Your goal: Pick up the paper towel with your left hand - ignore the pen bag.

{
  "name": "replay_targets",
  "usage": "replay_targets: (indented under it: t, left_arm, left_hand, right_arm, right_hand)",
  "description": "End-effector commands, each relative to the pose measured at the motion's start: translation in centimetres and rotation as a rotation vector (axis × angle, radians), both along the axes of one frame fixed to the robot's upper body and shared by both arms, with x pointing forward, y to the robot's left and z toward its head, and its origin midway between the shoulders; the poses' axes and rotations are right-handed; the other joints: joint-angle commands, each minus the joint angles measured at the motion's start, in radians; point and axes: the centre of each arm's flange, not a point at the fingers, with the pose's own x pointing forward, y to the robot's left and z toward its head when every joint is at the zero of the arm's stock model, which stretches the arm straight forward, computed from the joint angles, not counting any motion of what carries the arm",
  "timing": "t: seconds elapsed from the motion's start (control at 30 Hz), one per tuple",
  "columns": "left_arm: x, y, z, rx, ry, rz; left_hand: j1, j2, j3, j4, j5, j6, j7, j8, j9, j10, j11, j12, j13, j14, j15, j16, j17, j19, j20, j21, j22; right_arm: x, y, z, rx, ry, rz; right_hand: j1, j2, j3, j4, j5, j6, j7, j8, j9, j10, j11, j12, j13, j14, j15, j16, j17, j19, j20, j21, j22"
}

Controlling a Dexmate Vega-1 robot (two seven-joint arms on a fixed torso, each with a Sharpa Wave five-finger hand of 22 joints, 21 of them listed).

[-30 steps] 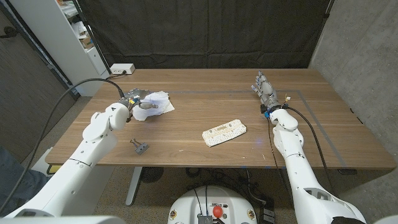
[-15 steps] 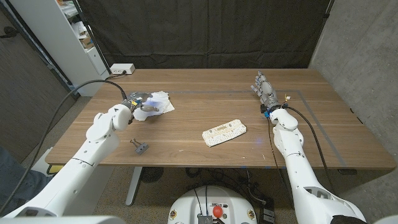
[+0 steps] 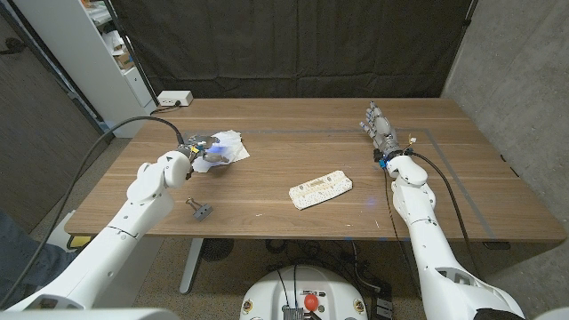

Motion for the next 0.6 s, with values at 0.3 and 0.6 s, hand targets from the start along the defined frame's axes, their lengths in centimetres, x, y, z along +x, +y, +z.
replay_targets:
  t: [0.3, 0.6]
  left_arm:
    - [0.22, -0.23, -1.04, -0.016, 0.023, 0.004]
    - [0.37, -0.17, -1.54, -0.024, 0.035, 0.012]
  left_hand:
    - [0.012, -0.001, -0.002, 0.004, 0.007, 0.012, 0.000, 0.000, 0.006, 0.010, -0.002, 0.002, 0.005, 0.002, 0.000, -0.004, 0.002, -0.001, 0.005, 0.000, 0.004]
    - [0.013, 0.000, -0.004, 0.006, 0.007, 0.022, 0.000, 0.000, 0.006, 0.016, -0.004, 0.002, 0.005, 0.006, 0.001, -0.003, 0.002, 0.001, 0.005, 0.000, 0.004]
  right_arm:
    - [-0.05, -0.04, -0.41, -0.001, 0.010, 0.003]
    - [0.15, 0.02, -0.59, -0.001, 0.017, 0.005]
  right_hand:
    - [-0.002, 0.007, -0.001, 0.000, -0.003, 0.010, 0.001, 0.002, 0.002, 0.003, 0.005, -0.002, 0.002, 0.006, 0.003, 0.009, 0.001, -0.001, 0.006, 0.002, 0.006]
    - [-0.002, 0.008, -0.002, -0.001, -0.003, 0.010, 0.001, 0.002, 0.002, 0.002, 0.005, -0.002, 0.003, 0.005, 0.004, 0.008, 0.001, -0.001, 0.006, 0.002, 0.006]
